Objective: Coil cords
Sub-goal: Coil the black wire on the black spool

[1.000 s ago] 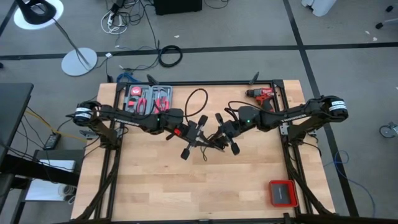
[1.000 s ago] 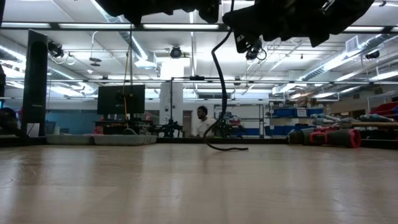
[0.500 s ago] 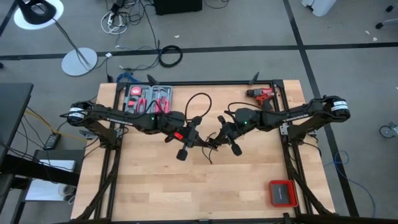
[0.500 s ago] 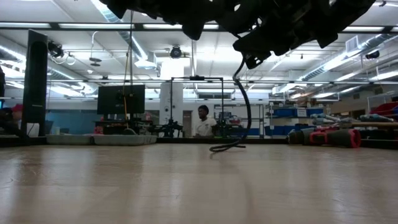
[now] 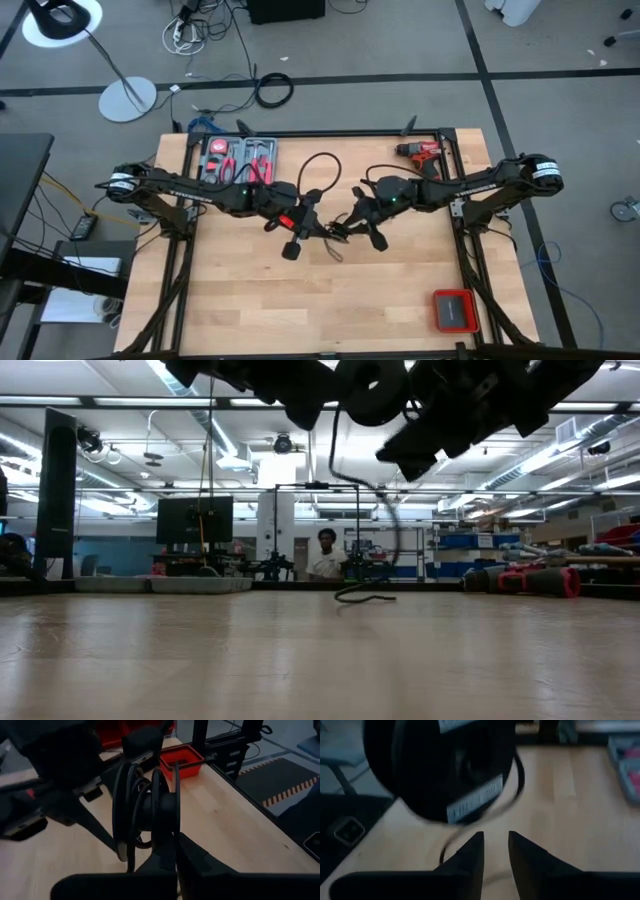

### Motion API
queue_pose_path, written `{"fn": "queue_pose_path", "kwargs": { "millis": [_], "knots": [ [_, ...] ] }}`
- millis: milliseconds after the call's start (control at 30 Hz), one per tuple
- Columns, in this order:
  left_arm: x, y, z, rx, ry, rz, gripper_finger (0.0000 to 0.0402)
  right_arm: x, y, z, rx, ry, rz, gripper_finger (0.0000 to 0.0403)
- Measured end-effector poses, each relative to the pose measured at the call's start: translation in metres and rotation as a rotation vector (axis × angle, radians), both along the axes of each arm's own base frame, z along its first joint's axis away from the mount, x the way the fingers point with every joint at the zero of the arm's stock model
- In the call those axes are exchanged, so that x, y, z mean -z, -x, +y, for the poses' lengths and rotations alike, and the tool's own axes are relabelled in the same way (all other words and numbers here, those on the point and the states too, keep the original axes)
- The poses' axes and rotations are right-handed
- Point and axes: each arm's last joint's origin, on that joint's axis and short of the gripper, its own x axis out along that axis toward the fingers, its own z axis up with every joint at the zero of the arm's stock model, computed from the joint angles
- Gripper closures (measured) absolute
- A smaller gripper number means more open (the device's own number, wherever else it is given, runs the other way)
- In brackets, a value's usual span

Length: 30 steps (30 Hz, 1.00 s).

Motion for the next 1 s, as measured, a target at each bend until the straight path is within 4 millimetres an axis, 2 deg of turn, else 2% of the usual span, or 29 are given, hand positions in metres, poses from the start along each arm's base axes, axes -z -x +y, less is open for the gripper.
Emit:
{"fn": "queue_pose_path", "kwargs": {
  "millis": [233,500,667,867,1000],
  "knots": [
    [0.002,0.001,-0.01,-0.024,0.009,0.024,0.0401,0.001,0.005,-0.015,0.074,-0.029,0.05,0.0311],
    [0.002,0.003,-0.03,-0.13,0.075,0.048,0.0401,0.0,0.009,-0.027,0.111,-0.011,0.064,0.031],
    [0.001,0.006,-0.046,-0.174,0.162,0.063,0.0401,-0.011,0.014,-0.043,0.183,-0.015,0.011,0.0311],
    [-0.001,0.008,-0.057,-0.231,0.216,0.053,0.0401,-0.034,0.02,-0.05,0.114,0.022,-0.16,0.0309],
    [-0.002,0.008,-0.062,-0.253,0.227,0.033,0.0401,-0.042,0.024,-0.051,0.101,0.088,-0.215,0.0311]
  ]
}}
